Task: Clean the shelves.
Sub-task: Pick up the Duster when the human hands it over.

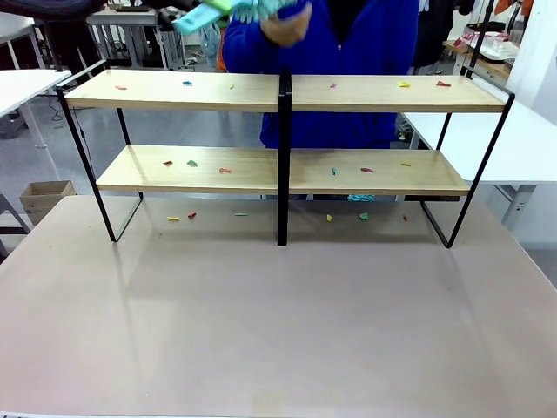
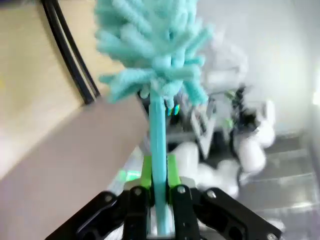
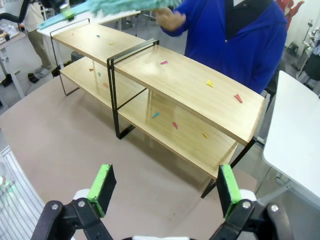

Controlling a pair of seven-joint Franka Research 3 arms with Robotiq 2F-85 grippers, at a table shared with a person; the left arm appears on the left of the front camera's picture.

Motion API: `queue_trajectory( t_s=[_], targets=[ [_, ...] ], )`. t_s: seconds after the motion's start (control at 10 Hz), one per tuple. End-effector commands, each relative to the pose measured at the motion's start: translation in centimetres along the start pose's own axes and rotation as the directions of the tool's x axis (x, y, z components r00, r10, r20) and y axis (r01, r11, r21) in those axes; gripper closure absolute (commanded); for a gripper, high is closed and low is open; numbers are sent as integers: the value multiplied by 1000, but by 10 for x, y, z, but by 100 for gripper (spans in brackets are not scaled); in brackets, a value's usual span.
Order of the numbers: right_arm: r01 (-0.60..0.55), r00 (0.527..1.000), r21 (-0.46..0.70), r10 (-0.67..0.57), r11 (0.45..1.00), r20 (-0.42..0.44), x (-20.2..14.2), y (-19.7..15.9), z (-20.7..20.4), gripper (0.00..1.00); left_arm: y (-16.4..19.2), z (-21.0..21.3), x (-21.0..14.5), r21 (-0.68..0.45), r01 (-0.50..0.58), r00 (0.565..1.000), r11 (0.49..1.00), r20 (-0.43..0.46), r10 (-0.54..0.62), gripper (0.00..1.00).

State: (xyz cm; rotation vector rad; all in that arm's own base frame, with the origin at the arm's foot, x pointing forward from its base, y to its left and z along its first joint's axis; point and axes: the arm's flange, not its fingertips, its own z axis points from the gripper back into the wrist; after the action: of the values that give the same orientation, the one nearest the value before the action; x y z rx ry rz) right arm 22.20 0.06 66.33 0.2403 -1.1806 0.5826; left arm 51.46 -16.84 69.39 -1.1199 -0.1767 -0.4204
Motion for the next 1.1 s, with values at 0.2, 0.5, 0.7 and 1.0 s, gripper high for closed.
queue_trajectory(
  t_s=[0.2, 0.5, 0.7, 1.0],
  targets=[
    [5, 1000, 0, -5, 1000, -1, 0, -1, 1, 0, -28, 134, -127, 99, 295, 931, 950, -252, -263, 100],
    [5, 1000, 0, -5, 1000, -1, 0, -1, 1, 0, -22, 222, -217, 206, 318, 946, 925, 0, -325, 100],
    [5, 1000, 0, -5, 1000, -1, 0, -1, 1, 0, -9, 272, -285, 334, 271, 934, 903, 135, -330, 100],
    [5, 1000, 0, -5, 1000, -1, 0, -1, 1, 0, 24, 323, -365, 506, -46, 945, 861, 301, -127, 100]
  ],
)
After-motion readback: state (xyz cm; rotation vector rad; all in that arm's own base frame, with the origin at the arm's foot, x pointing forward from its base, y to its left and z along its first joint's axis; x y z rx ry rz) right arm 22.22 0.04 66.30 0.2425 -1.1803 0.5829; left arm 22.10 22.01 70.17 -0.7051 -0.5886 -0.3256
